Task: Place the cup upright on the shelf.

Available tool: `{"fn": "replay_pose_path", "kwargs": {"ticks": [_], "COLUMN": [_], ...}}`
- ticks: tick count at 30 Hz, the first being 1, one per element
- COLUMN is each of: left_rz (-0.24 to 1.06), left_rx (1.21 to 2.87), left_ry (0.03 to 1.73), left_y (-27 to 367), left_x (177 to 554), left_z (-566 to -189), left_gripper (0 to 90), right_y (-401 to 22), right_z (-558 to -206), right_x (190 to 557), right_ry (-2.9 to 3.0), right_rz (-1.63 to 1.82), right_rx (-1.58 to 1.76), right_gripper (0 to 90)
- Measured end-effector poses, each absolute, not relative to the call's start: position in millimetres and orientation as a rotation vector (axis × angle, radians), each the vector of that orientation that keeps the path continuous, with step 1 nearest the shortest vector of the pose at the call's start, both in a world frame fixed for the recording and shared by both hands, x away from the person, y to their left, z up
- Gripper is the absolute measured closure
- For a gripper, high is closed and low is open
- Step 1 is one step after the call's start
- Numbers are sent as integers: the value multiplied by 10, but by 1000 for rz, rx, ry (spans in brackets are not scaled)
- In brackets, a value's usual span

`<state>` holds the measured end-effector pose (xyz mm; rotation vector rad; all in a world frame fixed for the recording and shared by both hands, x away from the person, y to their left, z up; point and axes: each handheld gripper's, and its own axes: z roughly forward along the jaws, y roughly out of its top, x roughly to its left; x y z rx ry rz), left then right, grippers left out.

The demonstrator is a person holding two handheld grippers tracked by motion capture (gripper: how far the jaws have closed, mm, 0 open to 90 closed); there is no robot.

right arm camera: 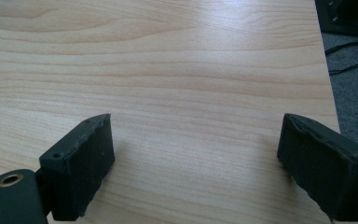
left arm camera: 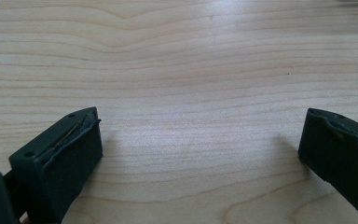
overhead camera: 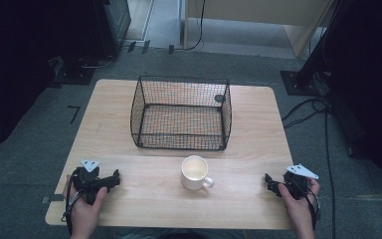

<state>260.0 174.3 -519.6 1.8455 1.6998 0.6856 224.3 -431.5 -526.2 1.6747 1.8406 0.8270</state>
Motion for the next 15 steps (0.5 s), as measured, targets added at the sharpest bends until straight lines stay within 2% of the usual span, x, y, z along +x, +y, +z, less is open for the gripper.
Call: {"fn": "replay_pose_path", "kwargs": {"ticks": [15], "left_rz": [686], "left_rx": [1846], "left_ry": [1700], "left_y": [1743], "left_x": [2600], "left_z": [-5196], "left_gripper": [0], "right_y": [-4137], "right_z": [-5052], "right_x": [2214], "right_ry": [1834], "right_rz": [945], "right_rx": [1628], "right_gripper": [123]}}
